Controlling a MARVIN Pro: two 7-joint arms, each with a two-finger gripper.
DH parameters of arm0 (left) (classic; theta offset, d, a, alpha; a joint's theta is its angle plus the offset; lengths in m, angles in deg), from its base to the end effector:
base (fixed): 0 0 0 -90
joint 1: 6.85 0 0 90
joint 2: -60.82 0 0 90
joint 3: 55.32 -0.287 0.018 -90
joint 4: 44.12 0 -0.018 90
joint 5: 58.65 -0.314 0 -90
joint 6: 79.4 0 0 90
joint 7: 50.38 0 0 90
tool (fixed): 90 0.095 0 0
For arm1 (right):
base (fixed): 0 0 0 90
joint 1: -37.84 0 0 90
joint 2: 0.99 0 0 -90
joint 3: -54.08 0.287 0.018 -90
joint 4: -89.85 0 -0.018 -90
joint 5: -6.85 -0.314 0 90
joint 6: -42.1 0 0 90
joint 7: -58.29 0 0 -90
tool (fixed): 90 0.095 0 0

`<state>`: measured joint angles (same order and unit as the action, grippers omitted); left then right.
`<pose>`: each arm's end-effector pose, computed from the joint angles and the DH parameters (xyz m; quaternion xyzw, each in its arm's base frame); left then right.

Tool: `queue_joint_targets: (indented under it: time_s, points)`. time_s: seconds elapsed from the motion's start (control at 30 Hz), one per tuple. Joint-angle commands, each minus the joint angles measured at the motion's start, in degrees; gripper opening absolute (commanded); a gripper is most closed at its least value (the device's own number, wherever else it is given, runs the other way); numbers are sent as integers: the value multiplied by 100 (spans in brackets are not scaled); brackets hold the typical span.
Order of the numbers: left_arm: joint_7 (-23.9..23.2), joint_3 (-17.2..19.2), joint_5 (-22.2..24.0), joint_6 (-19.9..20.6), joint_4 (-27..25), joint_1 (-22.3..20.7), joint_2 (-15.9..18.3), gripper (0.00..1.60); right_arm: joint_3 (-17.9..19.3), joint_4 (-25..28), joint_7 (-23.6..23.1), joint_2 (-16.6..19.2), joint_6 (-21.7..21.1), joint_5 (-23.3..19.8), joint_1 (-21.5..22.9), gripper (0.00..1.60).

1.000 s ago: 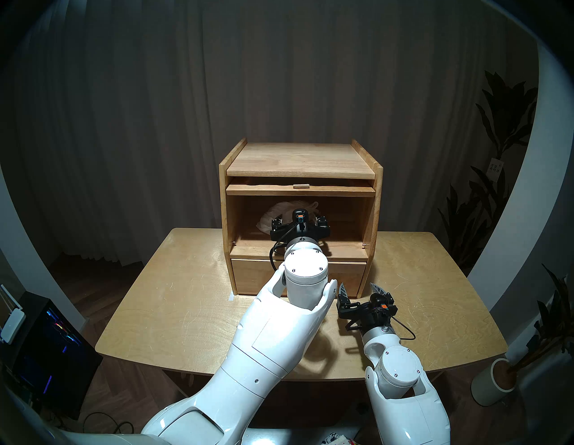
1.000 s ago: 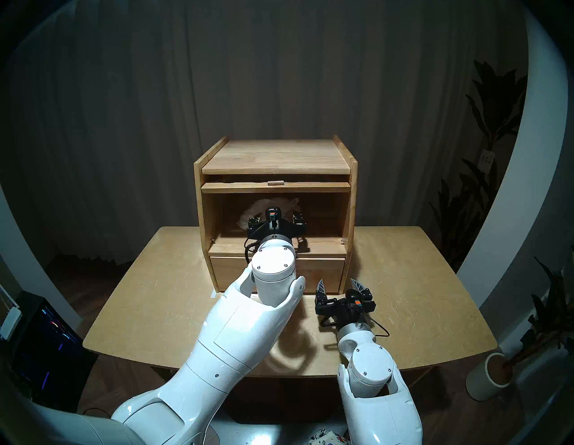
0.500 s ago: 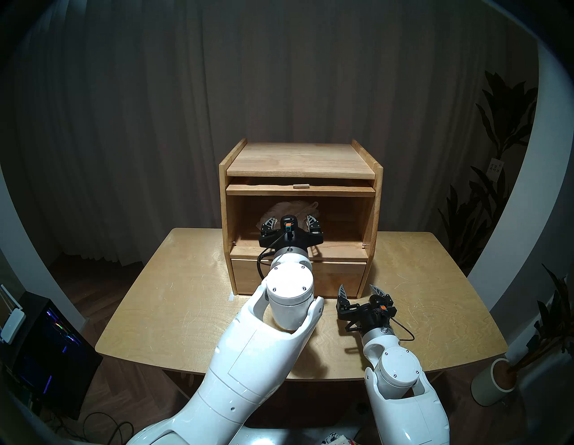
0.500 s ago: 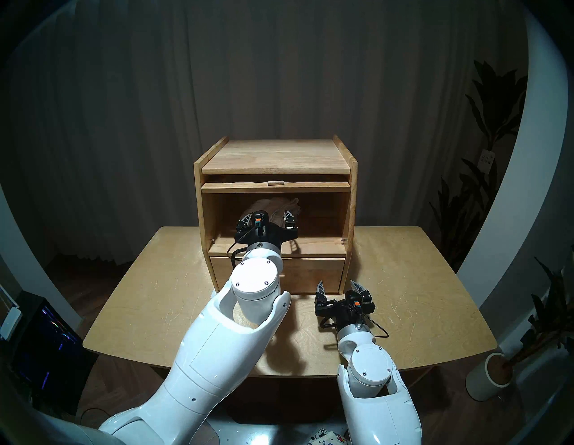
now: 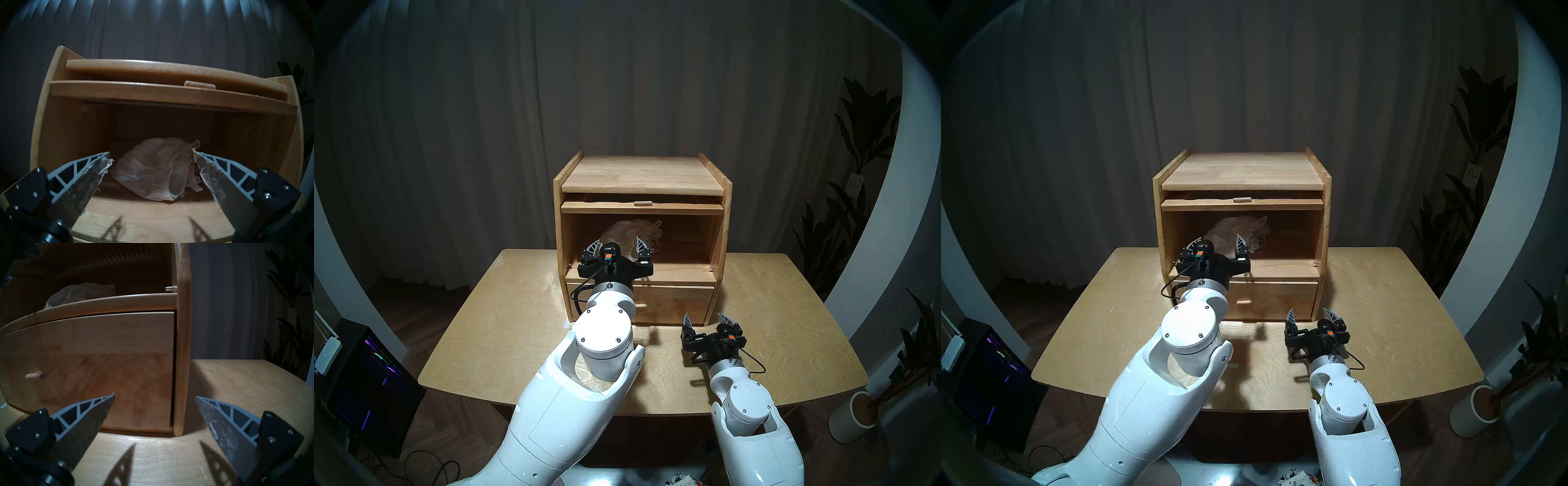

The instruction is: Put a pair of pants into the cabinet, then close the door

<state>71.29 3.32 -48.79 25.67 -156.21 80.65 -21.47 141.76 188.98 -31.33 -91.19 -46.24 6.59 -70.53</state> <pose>0.3730 -0.1427 -0.1882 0.6853 0.0054 0.7270 0.0422 0.3276 0.0174 -0.3586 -0.7522 -0.0048 -0.6587 0.0173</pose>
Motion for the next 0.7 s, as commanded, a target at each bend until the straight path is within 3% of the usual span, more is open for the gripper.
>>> queue_joint_targets:
  time_s: [0.0, 0.33, 0.67]
  points:
    - [-31, 236, -90, -132, -705, 229, 414, 160, 4, 88, 2, -2, 30, 0, 63, 160]
    - [119, 1130, -234, -105, -1418, 913, 1164, 160, 5, 78, 3, -2, 37, 0, 89, 160]
    - [300, 2126, -237, -73, -1476, 1722, 1766, 160, 5, 84, 3, -2, 41, -1, 107, 160]
